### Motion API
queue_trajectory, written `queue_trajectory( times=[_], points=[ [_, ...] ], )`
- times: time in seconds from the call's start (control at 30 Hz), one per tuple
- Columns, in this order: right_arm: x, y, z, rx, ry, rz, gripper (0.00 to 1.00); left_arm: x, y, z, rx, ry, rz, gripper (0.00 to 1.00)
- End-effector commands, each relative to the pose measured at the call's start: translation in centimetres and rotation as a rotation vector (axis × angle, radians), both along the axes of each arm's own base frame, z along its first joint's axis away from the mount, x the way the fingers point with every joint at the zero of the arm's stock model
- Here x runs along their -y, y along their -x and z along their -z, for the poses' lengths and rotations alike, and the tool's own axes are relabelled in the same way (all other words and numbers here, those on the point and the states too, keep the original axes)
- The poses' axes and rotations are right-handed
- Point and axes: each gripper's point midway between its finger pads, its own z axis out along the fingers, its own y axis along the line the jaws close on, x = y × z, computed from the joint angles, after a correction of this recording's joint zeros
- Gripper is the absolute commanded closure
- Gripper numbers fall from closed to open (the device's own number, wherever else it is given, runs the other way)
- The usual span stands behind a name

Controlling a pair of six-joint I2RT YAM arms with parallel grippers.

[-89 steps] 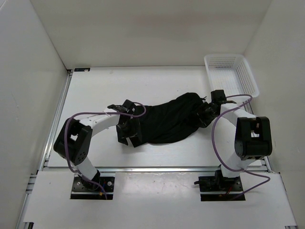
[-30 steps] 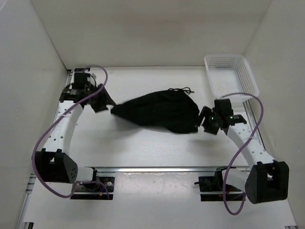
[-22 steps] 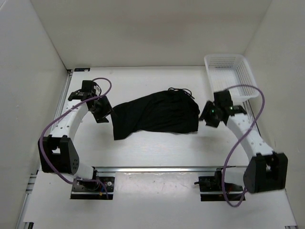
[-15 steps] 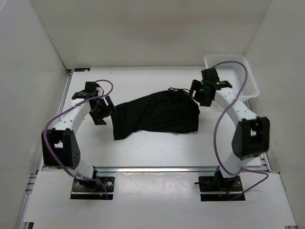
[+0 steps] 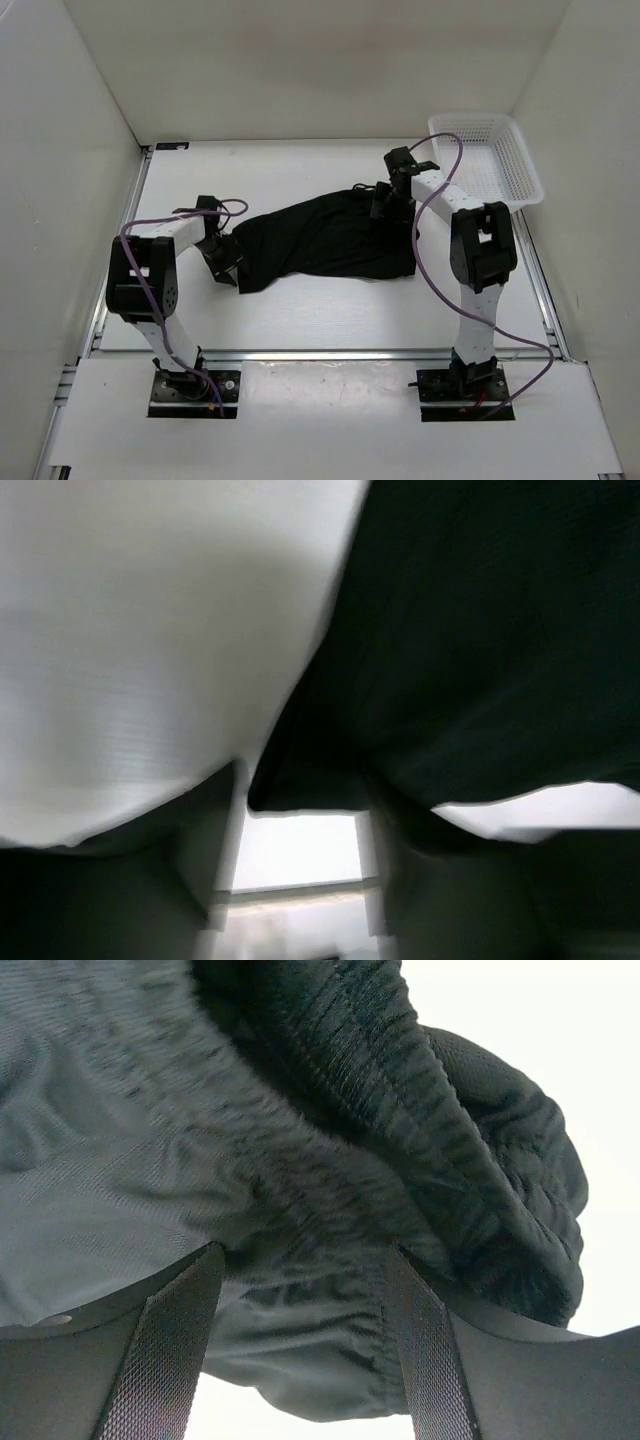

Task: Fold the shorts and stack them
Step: Flatten the shorts out

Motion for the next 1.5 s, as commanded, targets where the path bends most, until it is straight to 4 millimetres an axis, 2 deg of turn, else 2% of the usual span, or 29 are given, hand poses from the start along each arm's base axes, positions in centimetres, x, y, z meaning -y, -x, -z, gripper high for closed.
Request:
queue_trajectory(
  times=[0.0, 0.03, 0.07, 0.1, 0.2, 0.23, 0.3, 0.33, 0.4, 0.43, 0.5, 0.53, 0.6, 0.67, 0.7, 0.73, 0.77, 0.8, 0.87, 1.0, 1.07, 1.13, 1.2, 1.27, 1.33, 1.37, 1.4, 1.43, 1.47],
  points=[
    [-0.8, -0.9, 0.6, -0.015, -0.036, 0.037, 0.30, 0.7, -2.2, 1.0, 0.044, 0.010, 0.012, 0.47],
    [-1.2, -1.2, 0.6, -0.019, -0.054, 0.043, 0.30, 0.8, -2.5, 1.0, 0.045, 0.010, 0.012, 0.58],
    [-1.3, -1.1, 1.7, -0.045, -0.049, 0.058, 0.30, 0.8, -2.5, 1.0, 0.045, 0.010, 0.012, 0.71],
    [-1.6, -1.5, 1.8, -0.037, -0.062, 0.055, 0.35, 0.8, -2.9, 1.0, 0.050, 0.010, 0.012, 0.89],
    [-1.8, -2.0, 2.5, -0.046, -0.062, 0.064, 0.60, 1.0, -3.5, 0.7, 0.061, 0.022, 0.014, 0.90],
    [-1.7, -2.4, 2.1, -0.032, -0.058, 0.066, 0.83, 1.0, -3.5, 0.7, 0.061, 0.022, 0.014, 0.90],
    [-1.6, -2.8, 1.4, -0.008, -0.053, 0.071, 0.97, 1.0, -3.9, -0.3, 0.091, 0.023, 0.023, 0.90],
    [-1.7, -2.9, 0.4, 0.006, -0.059, 0.070, 1.00, 0.9, -4.5, -0.9, 0.104, 0.015, 0.022, 0.90],
    [-1.6, -3.3, -1.2, 0.045, -0.061, 0.064, 1.00, 0.5, -5.3, -2.2, 0.136, 0.008, 0.009, 0.90],
    [-1.5, -3.2, -2.4, 0.064, -0.064, 0.054, 1.00, 0.1, -6.2, -2.9, 0.163, -0.016, 0.014, 0.90],
    [-1.6, -3.6, -4.8, 0.113, -0.077, 0.042, 1.00, -0.8, -6.6, -4.1, 0.174, -0.028, -0.001, 0.90],
    [-1.5, -3.3, -5.1, 0.113, -0.070, 0.028, 1.00, -0.8, -7.4, -5.4, 0.210, -0.028, 0.007, 0.90],
    [-1.5, -3.1, -5.4, 0.113, -0.073, 0.010, 0.83, -1.4, -7.9, -6.9, 0.241, -0.031, 0.000, 0.90],
    [-1.4, -3.0, -6.1, 0.128, -0.074, 0.001, 0.72, -2.1, -8.4, -7.8, 0.258, -0.033, -0.021, 0.90],
    [-1.5, -2.7, -5.7, 0.115, -0.078, -0.002, 0.72, -2.2, -8.2, -8.3, 0.266, -0.035, -0.013, 0.90],
    [-1.4, -2.5, -5.4, 0.106, -0.075, -0.002, 0.78, -2.2, -8.2, -8.6, 0.275, -0.034, -0.013, 0.90],
    [-1.6, -2.5, -5.0, 0.095, -0.080, -0.006, 0.95, -1.9, -8.1, -8.6, 0.275, -0.023, -0.010, 0.90],
    [-1.6, -2.1, -4.0, 0.072, -0.081, -0.009, 1.00, -1.8, -8.1, -8.7, 0.275, -0.012, -0.008, 0.90],
    [-2.2, -1.8, -3.6, 0.070, -0.090, -0.021, 1.00, -1.8, -7.9, -9.0, 0.275, -0.012, -0.007, 0.90],
    [-2.1, -1.9, -4.1, 0.088, -0.091, -0.010, 1.00, -1.8, -7.9, -9.2, 0.286, -0.014, 0.001, 0.90],
    [-2.1, -1.9, -4.6, 0.098, -0.095, -0.010, 0.94, -2.2, -8.0, -9.2, 0.286, -0.015, -0.009, 0.90],
    [-1.9, -2.0, -5.0, 0.111, -0.087, -0.015, 0.83, -2.6, -8.0, -9.2, 0.286, -0.017, -0.020, 0.90],
    [-1.9, -2.1, -5.3, 0.114, -0.088, -0.015, 1.00, -2.7, -8.7, -10.2, 0.311, -0.010, -0.018, 0.90],
    [-2.0, -3.0, -6.5, 0.155, -0.089, -0.021, 1.00, -2.6, -9.3, -10.7, 0.314, -0.001, -0.016, 0.90],
    [-2.1, -4.1, -7.7, 0.187, -0.087, -0.015, 1.00, -3.4, -11.5, -12.8, 0.370, -0.007, -0.027, 0.90],
    [-2.3, -6.2, -9.7, 0.244, -0.100, -0.013, 1.00, -3.5, -12.4, -13.0, 0.367, -0.007, -0.027, 0.90],
    [-1.6, -6.9, -10.8, 0.247, -0.099, 0.005, 1.00, -4.0, -12.9, -13.8, 0.364, -0.010, -0.040, 0.90],
    [-1.3, -8.3, -12.4, 0.283, -0.109, 0.017, 1.00, -4.7, -15.3, -17.2, 0.456, -0.015, -0.054, 0.90],
    [-1.5, -9.7, -13.1, 0.302, -0.132, 0.018, 1.00, -4.8, -16.4, -18.0, 0.471, -0.016, -0.054, 0.90]
  ],
)
